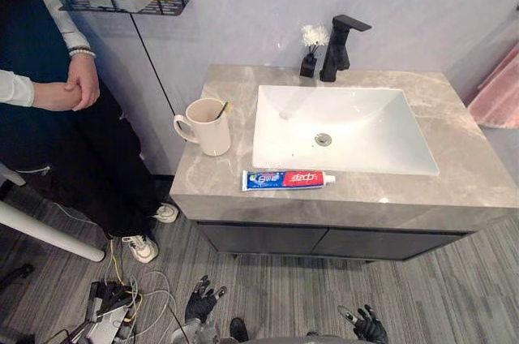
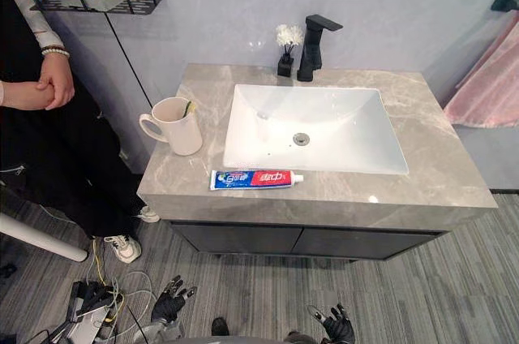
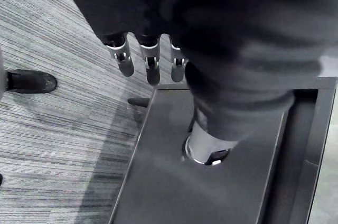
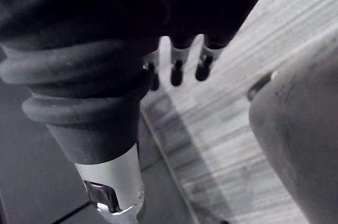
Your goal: Organize washtable
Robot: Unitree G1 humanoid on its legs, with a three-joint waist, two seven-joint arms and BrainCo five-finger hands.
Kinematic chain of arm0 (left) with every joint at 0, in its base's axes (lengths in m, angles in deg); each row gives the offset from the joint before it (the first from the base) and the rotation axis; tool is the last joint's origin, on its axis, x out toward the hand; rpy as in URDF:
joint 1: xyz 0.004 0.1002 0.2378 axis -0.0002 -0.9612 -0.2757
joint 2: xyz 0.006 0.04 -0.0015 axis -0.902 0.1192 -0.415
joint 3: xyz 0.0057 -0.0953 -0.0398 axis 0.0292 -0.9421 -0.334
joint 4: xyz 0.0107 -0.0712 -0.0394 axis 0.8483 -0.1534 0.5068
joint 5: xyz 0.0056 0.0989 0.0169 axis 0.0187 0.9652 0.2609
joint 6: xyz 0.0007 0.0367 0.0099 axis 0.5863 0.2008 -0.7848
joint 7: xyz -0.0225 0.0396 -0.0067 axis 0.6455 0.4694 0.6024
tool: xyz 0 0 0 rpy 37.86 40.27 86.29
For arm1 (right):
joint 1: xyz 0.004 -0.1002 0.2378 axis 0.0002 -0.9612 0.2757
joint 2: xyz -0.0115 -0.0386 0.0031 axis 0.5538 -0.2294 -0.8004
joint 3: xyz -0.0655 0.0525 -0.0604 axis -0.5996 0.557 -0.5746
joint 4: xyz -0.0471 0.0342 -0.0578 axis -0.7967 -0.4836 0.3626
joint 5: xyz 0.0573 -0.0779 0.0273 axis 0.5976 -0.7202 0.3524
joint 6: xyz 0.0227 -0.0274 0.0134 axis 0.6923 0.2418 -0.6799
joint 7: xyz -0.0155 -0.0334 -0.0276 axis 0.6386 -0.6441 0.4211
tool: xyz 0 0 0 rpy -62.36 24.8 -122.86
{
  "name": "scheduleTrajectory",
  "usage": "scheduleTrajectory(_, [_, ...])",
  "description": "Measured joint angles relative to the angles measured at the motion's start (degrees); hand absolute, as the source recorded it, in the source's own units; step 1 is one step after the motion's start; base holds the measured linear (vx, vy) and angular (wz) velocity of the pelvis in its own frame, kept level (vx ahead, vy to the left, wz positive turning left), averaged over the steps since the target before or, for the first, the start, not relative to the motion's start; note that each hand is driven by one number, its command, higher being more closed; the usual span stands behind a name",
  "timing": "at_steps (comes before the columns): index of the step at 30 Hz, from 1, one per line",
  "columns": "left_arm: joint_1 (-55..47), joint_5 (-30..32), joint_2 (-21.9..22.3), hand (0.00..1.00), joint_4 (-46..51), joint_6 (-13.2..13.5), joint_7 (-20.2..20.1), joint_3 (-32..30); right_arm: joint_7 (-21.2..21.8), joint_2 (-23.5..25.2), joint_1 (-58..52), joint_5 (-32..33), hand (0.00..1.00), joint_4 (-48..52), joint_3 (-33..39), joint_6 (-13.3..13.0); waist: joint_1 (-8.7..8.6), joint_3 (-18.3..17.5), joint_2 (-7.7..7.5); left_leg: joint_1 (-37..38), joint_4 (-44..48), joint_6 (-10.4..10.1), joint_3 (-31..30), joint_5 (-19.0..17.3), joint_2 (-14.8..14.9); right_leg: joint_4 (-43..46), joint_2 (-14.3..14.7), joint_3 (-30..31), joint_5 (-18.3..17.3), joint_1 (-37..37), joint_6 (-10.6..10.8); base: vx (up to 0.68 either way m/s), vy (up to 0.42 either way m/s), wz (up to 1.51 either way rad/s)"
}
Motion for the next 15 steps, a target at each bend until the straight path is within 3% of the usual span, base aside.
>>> scheduleTrajectory(9, [2.89, -2.16, 0.26, 0.00, -6.48, 0.14, 2.45, -2.32, -1.46, -0.52, -2.53, 9.79, 0.00, -2.60, 9.42, -1.15, -0.22, 1.51, 1.29, 1.07, -0.41, -2.21, 0.77, 1.01, 2.20, -1.69, 1.03, -4.37, -0.12, 0.84, -1.44, -0.14, -0.056, -0.05])
scheduleTrajectory(11, [2.57, -2.16, 0.29, 0.00, -6.47, 0.14, 2.44, -2.36, -1.62, -0.49, -4.11, 11.50, 0.00, -1.08, 11.02, -1.46, -0.20, 1.58, 1.87, 0.93, -0.43, -2.29, 1.29, 1.04, 2.35, -1.56, 0.89, -6.27, -0.13, 0.77, -1.43, -0.14, -0.001, 0.05])
scheduleTrajectory(15, [2.41, -2.14, 0.27, 0.00, -6.36, 0.19, 2.37, -3.36, -2.64, -0.58, -4.95, 12.98, 0.00, 3.51, 15.29, -2.34, -0.13, 1.48, 1.61, -1.02, -0.37, -2.48, 2.56, 0.86, 2.25, -2.66, 0.16, -6.12, -0.14, -0.82, -1.45, -0.07, 0.036, 0.01])
